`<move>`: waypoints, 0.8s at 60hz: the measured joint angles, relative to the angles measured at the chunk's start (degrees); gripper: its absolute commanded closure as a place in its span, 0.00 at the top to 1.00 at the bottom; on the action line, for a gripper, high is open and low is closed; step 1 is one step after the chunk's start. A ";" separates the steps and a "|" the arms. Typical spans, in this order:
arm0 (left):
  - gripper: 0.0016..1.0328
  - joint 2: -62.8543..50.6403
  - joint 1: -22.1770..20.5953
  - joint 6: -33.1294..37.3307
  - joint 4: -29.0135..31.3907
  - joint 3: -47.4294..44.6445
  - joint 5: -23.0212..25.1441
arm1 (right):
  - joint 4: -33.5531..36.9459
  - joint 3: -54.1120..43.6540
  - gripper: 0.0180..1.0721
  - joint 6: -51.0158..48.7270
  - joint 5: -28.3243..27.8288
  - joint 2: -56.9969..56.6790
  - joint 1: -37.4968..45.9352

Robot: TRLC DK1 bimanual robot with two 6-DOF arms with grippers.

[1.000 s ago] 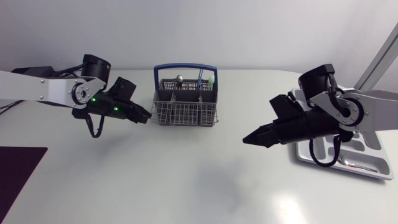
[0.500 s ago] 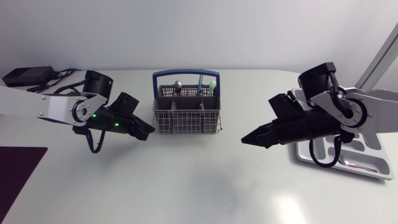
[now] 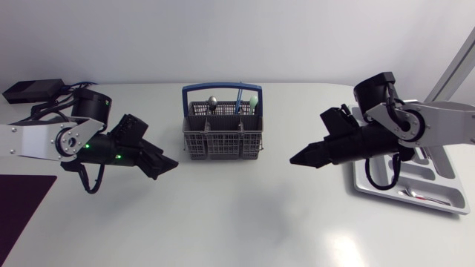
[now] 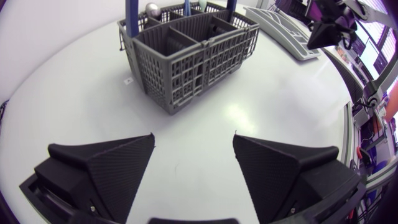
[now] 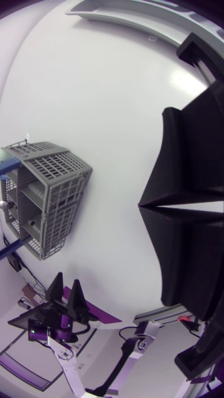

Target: Sort the cutlery from the basket into the organizer compartments.

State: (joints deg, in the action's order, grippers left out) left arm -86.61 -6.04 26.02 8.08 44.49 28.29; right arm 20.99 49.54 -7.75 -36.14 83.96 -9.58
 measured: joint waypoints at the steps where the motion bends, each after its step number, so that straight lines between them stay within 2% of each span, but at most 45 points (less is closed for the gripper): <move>1: 0.88 0.35 -0.22 0.02 0.00 0.00 0.00 | -0.42 0.52 0.06 0.00 0.00 0.68 0.20; 4: 0.86 1.16 -1.16 0.02 0.11 0.02 0.00 | -1.88 2.36 0.06 0.07 0.11 2.97 0.83; 18: 0.57 0.94 -6.27 -0.02 1.42 0.70 0.22 | -6.67 14.29 0.06 2.47 0.63 16.11 2.58; 33: 0.54 -1.57 -6.58 -0.02 1.27 2.19 0.24 | -10.36 25.53 0.06 7.30 0.96 26.99 1.40; 36: 0.54 -1.81 -6.56 0.00 1.27 2.19 0.24 | -11.02 26.82 0.16 7.69 1.25 27.56 0.63; 41: 0.54 -1.95 -6.45 0.00 1.27 2.19 0.24 | -12.35 28.04 0.44 7.78 1.49 27.69 -0.61; 46: 0.53 -1.95 -6.38 0.00 1.22 2.19 0.28 | -13.44 28.30 0.47 7.63 2.05 27.67 -1.81; 48: 0.48 -1.95 -6.36 0.00 1.27 2.19 0.42 | -13.60 28.30 0.48 7.52 2.45 27.67 -2.16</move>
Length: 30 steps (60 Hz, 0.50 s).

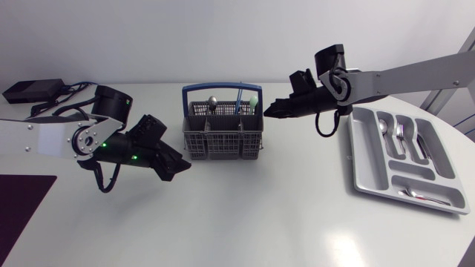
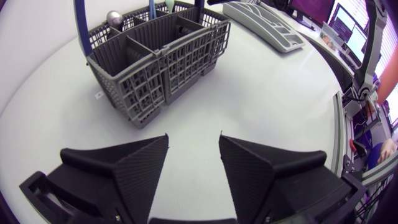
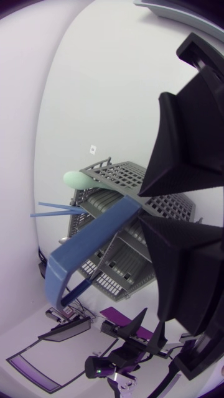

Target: Sort the cutlery from the basket into the organizer compartments.

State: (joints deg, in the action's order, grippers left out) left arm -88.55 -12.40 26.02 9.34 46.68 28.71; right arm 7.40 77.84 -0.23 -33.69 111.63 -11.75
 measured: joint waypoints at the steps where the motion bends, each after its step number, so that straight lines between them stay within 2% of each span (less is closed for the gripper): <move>1: 0.45 0.00 0.00 0.00 0.00 0.00 0.00 | -0.04 -0.02 0.49 -0.02 0.20 0.00 -0.20; 10: 0.23 0.00 0.02 0.00 0.00 0.00 0.28 | -2.40 -0.24 0.53 -0.90 2.08 -0.09 -1.44; 13: 0.19 0.00 0.13 0.00 -0.04 0.00 0.52 | -3.15 -0.50 0.53 -1.53 2.73 -0.33 -1.81; 24: 0.19 0.00 0.66 0.00 -0.04 -0.02 0.90 | -6.49 -1.46 0.52 -4.39 8.83 -1.44 -4.90; 27: 0.19 0.00 0.66 0.00 -0.04 -0.07 0.90 | -7.19 -1.46 0.46 -5.29 10.93 -1.42 -5.77; 30: 0.19 0.07 0.66 0.00 -0.04 -0.13 1.01 | -8.24 -1.46 0.33 -6.12 12.87 -1.36 -6.49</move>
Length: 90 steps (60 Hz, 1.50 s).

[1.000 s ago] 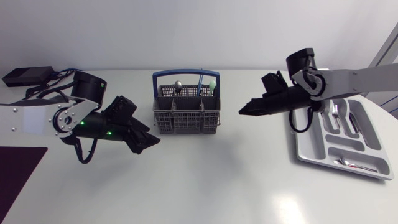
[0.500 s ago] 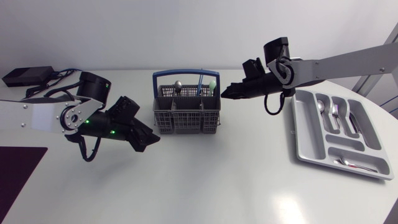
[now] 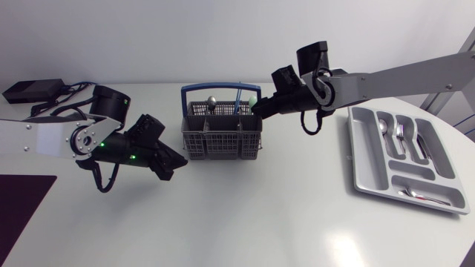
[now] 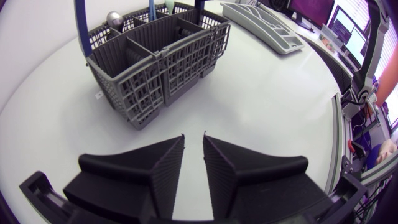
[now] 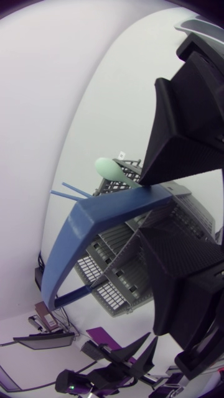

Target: Sort the cutlery from the basket into the organizer compartments.

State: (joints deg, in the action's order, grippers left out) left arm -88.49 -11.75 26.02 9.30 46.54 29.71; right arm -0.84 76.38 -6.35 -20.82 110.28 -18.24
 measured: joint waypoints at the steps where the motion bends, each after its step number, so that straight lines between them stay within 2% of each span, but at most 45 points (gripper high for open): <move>1: 0.19 0.02 0.02 0.00 0.04 -0.02 0.04 | -0.50 0.00 0.29 -0.31 0.50 0.04 -0.22; 12: 0.19 0.98 0.83 0.04 0.07 -0.92 0.09 | -4.24 -0.02 0.05 -2.75 6.19 0.11 -1.95; 24: 0.19 2.32 1.09 0.20 0.07 -1.31 0.52 | -7.04 -3.08 0.05 -4.63 10.45 -1.31 -2.73; 47: 0.19 5.40 1.07 0.85 1.36 -3.82 2.08 | -4.70 -24.48 0.06 -1.51 17.44 -21.22 -9.05; 49: 0.19 5.64 0.98 0.87 1.49 -4.09 2.25 | -4.09 -25.81 0.07 -1.07 17.99 -22.84 -9.38; 51: 0.19 5.88 0.94 0.85 1.68 -4.35 2.54 | -3.50 -27.02 0.14 -0.39 18.53 -24.41 -9.79; 54: 0.19 6.16 0.79 0.85 2.03 -4.57 2.64 | -2.40 -28.00 0.35 0.31 19.23 -26.12 -10.29; 57: 0.19 6.54 0.74 0.87 2.47 -4.63 2.58 | -0.83 -28.63 0.47 0.59 19.06 -27.56 -10.64; 68: 0.19 9.86 1.18 1.09 4.00 -4.92 1.73 | 4.94 -31.65 0.78 0.81 17.14 -35.85 -12.09; 83: 0.19 14.53 2.69 3.19 6.34 -6.58 2.36 | 7.08 -38.18 0.78 0.31 15.21 -52.85 -8.96; 90: 0.18 14.53 2.29 3.98 6.75 -7.54 2.84 | 5.66 -38.40 0.60 0.11 8.90 -50.60 -0.48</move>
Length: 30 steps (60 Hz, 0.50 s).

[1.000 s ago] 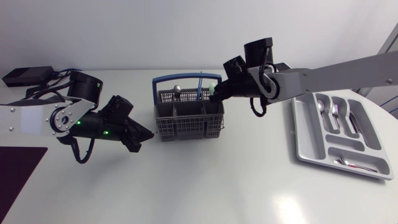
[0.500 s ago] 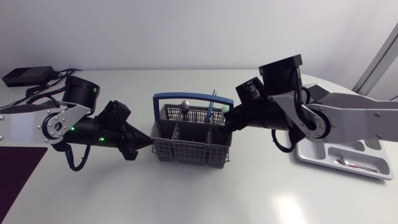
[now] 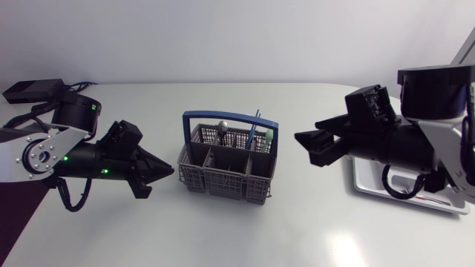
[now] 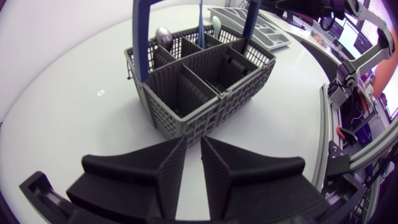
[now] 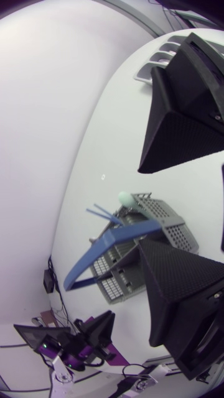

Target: Sort the cutlery from the basket into the organizer compartments.

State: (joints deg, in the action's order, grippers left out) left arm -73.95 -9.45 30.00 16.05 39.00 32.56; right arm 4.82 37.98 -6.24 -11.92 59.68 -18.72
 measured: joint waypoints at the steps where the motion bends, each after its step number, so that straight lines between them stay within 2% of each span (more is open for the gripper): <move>1: 0.17 -0.02 -0.17 0.07 0.02 -0.15 0.00 | -0.52 0.00 0.57 0.00 -0.59 1.03 1.40; 10: 0.11 -0.15 -2.19 0.09 1.05 -0.48 0.07 | -3.65 2.36 0.33 0.09 -5.95 11.76 8.24; 12: 0.10 -0.42 -2.49 0.11 1.53 -0.37 0.09 | -4.02 3.50 0.25 0.22 -7.02 14.32 9.01; 19: 0.07 -3.37 -3.19 0.72 2.54 0.28 0.20 | -5.29 9.16 0.06 0.72 -9.92 23.65 10.27; 30: 0.06 -8.55 -4.76 1.60 2.05 1.60 -0.02 | -4.76 20.90 0.05 4.00 -15.34 37.88 10.19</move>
State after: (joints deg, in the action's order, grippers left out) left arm -82.50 -14.22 31.59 18.11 40.60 32.53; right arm 0.05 58.87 -2.24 -27.27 97.56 -8.54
